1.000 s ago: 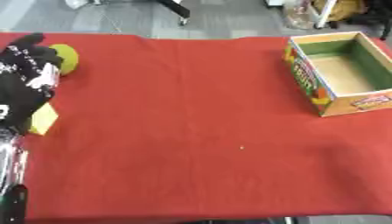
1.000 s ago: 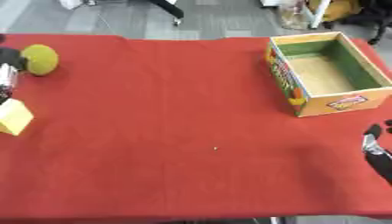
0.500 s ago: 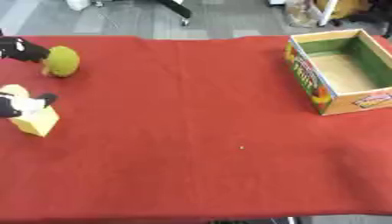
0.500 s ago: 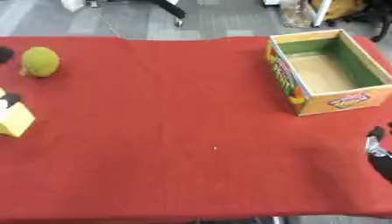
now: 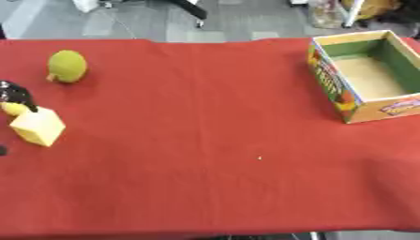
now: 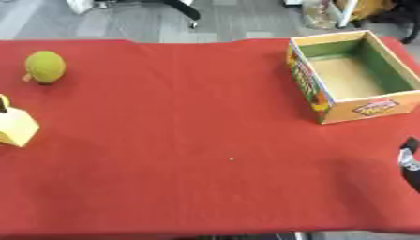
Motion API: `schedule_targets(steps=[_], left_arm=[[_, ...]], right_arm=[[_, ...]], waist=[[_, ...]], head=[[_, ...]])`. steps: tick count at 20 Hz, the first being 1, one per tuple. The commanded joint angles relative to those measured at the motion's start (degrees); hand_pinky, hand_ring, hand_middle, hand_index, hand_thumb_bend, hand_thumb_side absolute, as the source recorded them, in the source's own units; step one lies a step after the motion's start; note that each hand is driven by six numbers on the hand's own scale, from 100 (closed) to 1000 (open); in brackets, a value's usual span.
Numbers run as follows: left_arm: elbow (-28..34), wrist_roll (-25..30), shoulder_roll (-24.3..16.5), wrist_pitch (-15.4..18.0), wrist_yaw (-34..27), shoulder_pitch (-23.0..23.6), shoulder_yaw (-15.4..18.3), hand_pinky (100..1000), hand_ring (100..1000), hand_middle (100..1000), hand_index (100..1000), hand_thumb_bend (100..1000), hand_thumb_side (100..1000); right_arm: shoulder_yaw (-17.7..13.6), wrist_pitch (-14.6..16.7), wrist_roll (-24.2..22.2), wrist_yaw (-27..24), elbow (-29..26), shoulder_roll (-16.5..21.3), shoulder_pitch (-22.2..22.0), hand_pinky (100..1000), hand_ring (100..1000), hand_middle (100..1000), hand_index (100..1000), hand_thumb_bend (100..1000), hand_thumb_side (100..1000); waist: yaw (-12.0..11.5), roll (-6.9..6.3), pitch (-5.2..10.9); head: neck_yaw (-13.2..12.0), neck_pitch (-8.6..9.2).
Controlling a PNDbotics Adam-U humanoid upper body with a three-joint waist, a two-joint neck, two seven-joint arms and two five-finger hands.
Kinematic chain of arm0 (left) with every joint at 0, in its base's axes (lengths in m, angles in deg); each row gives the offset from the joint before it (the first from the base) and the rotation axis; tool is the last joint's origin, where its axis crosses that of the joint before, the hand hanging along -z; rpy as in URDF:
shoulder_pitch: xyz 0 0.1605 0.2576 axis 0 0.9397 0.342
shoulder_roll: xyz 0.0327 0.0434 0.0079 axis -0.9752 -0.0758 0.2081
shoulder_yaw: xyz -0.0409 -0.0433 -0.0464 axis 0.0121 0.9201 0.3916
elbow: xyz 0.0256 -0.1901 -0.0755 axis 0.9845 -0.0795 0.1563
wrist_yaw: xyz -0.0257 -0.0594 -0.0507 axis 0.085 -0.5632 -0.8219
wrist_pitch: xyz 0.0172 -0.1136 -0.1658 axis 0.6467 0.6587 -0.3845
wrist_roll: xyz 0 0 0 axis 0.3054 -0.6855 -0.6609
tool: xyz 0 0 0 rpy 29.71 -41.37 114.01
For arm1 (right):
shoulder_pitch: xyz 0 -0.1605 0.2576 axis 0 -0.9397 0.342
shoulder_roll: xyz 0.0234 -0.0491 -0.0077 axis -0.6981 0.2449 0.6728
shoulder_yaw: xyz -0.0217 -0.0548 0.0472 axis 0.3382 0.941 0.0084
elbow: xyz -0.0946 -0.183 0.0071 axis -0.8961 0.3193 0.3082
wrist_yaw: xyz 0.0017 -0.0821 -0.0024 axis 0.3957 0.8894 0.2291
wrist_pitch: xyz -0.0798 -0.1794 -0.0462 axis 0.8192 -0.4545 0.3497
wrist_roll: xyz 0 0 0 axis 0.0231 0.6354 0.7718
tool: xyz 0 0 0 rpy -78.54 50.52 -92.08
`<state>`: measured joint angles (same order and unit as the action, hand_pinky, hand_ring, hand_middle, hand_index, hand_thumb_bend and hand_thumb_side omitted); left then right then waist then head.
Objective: Pick up the objects with one hand, pass them to the other hand, and then place them into the box on the other side of the table.
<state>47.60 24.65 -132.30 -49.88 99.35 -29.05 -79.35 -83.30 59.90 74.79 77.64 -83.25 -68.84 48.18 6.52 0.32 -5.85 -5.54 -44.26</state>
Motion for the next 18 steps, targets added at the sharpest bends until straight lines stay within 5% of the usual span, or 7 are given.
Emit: schedule_targets(steps=[1, 6, 18], left_arm=[[-3.3, -4.01, -0.26, 0.27, 2.68, -2.08, 0.4, 823, 784, 776, 838, 555, 151], [-7.17, -8.34, 2.07, 0.72, 5.28, -4.58, -0.29, 823, 784, 778, 840, 547, 149], [-14.28, -8.31, 7.98, 2.61, 8.65, -10.29, -1.82, 820, 782, 789, 845, 483, 133]], right_arm=[[-0.18, 0.09, -0.11, 0.19, -0.41, 1.87, 0.19, 775, 644, 616, 862, 100, 293], [-0.09, 0.17, -0.15, 0.05, -0.29, 1.87, 0.21, 775, 643, 616, 862, 100, 293], [0.2, 0.46, -0.38, -0.29, 0.03, 1.34, 0.02, 775, 642, 615, 861, 100, 288]], waist=[[0.05, -0.84, 1.45], [0.09, -0.73, 1.54], [0.41, -0.12, 1.21]], head=[[0.01, 0.14], [0.2, 0.14], [0.14, 0.14]])
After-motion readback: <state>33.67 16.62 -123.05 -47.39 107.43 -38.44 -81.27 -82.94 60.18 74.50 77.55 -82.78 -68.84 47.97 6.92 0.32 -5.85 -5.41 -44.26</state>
